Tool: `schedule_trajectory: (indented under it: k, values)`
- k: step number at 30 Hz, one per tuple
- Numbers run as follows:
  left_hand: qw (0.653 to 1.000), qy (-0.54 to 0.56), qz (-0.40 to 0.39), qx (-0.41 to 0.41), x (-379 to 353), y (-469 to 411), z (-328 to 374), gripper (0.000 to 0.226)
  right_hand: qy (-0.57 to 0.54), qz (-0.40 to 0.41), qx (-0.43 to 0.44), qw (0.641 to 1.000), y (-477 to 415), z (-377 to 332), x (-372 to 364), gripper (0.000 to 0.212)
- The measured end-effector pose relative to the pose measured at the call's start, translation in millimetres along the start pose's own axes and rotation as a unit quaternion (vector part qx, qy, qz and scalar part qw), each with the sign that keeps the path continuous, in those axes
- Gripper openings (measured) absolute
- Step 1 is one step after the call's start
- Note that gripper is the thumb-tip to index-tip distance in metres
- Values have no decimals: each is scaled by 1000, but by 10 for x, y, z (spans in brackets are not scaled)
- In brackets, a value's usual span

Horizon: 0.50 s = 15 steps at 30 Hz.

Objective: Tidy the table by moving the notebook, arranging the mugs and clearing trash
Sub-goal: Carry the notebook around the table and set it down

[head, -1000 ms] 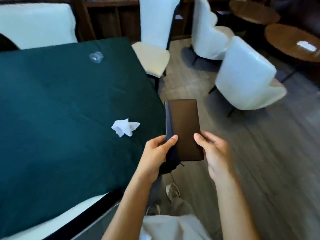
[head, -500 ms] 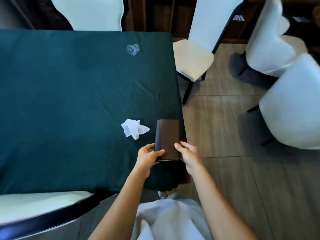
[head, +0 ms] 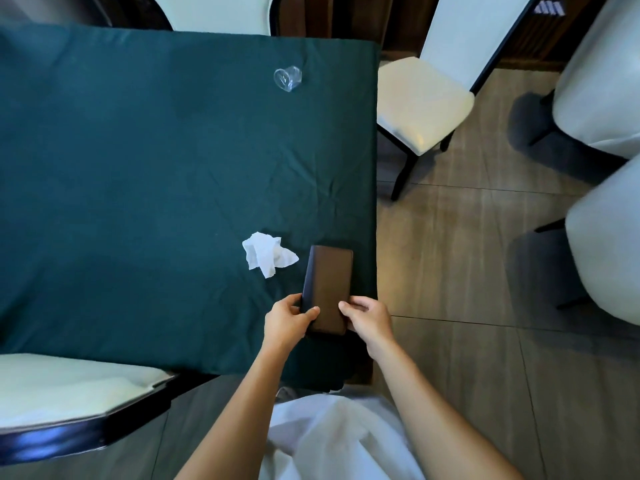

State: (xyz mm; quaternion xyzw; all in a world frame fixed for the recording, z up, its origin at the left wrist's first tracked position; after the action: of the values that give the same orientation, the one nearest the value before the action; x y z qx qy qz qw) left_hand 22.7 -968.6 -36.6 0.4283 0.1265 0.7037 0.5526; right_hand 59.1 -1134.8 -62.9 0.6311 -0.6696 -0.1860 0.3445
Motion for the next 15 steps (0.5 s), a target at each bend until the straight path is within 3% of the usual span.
schedule_trajectory:
  k: [6,10,15]
  values:
    - [980,-190,38,-38,13,39,82,26,189,33,72,979,7,-86,42,42]
    - [955,-285,53,-53,31,37,120,35,265,27,109,958,28,-175,29,43]
    - [923,-367,46,-102,215,9,336,32,359,20,184,915,-21,-551,-112,81]
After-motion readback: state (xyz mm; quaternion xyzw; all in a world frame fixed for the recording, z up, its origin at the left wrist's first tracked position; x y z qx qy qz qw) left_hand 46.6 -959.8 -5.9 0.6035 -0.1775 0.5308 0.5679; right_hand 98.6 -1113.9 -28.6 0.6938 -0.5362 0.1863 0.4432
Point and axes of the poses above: each hand's wrist, its own y-axis away from the middle knuckle, its own x-axis out of the back of the hand, z = x × y, the point moved 1 cm from there along -y, towards the middle knuckle, and after that the axes turned 4 degrees about -y, right-handed, at the moved point
